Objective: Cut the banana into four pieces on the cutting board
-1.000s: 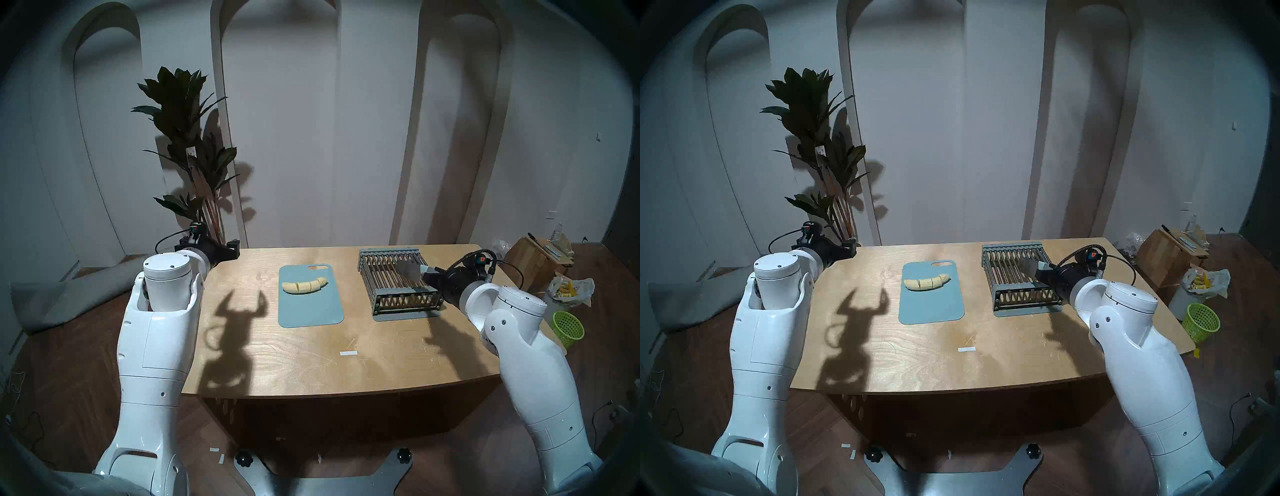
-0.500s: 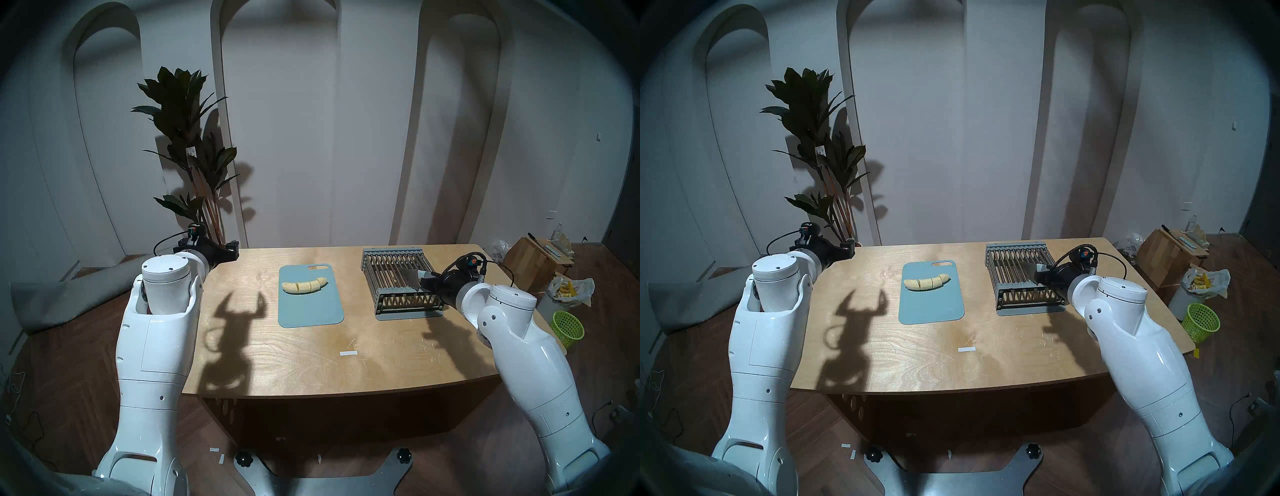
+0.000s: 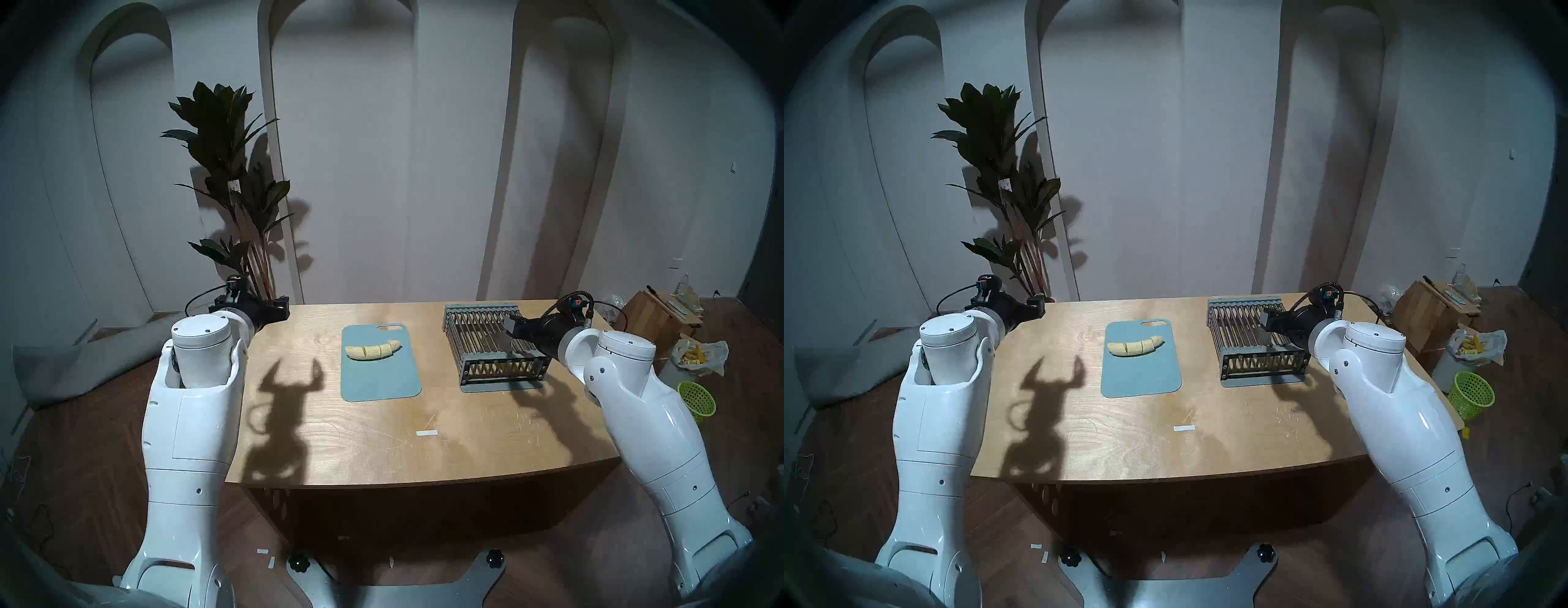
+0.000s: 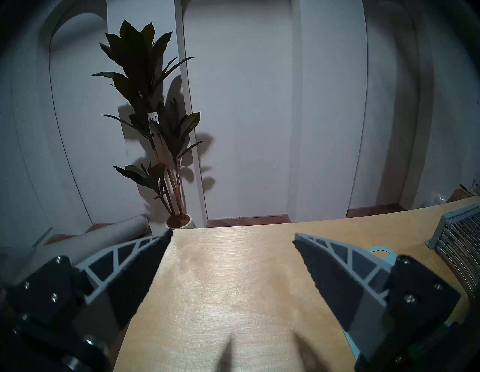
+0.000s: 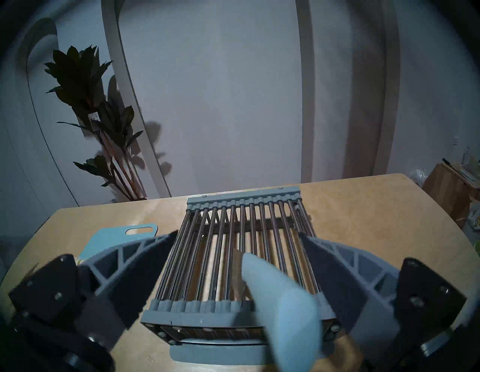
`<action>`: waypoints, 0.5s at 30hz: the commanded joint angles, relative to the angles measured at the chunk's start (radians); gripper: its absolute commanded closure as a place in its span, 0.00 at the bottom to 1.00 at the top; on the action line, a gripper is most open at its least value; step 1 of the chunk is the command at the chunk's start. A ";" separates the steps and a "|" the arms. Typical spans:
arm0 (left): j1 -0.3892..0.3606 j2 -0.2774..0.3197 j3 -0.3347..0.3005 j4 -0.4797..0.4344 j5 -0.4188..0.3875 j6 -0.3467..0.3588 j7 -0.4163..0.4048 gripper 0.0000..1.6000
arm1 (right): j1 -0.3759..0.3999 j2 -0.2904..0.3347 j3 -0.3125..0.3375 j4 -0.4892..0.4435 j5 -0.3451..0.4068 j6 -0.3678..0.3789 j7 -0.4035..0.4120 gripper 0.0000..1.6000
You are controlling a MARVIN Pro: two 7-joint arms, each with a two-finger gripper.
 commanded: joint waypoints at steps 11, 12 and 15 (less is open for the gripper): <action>0.001 -0.008 0.010 -0.042 -0.008 -0.002 -0.001 0.00 | -0.037 0.018 0.045 -0.137 -0.036 -0.050 -0.005 0.00; 0.002 -0.008 0.010 -0.043 -0.009 -0.002 -0.001 0.00 | -0.038 0.017 0.045 -0.139 -0.037 -0.051 -0.005 0.00; 0.004 -0.009 0.007 -0.047 -0.012 -0.002 0.000 0.00 | -0.043 0.016 0.041 -0.139 -0.050 -0.073 -0.001 0.00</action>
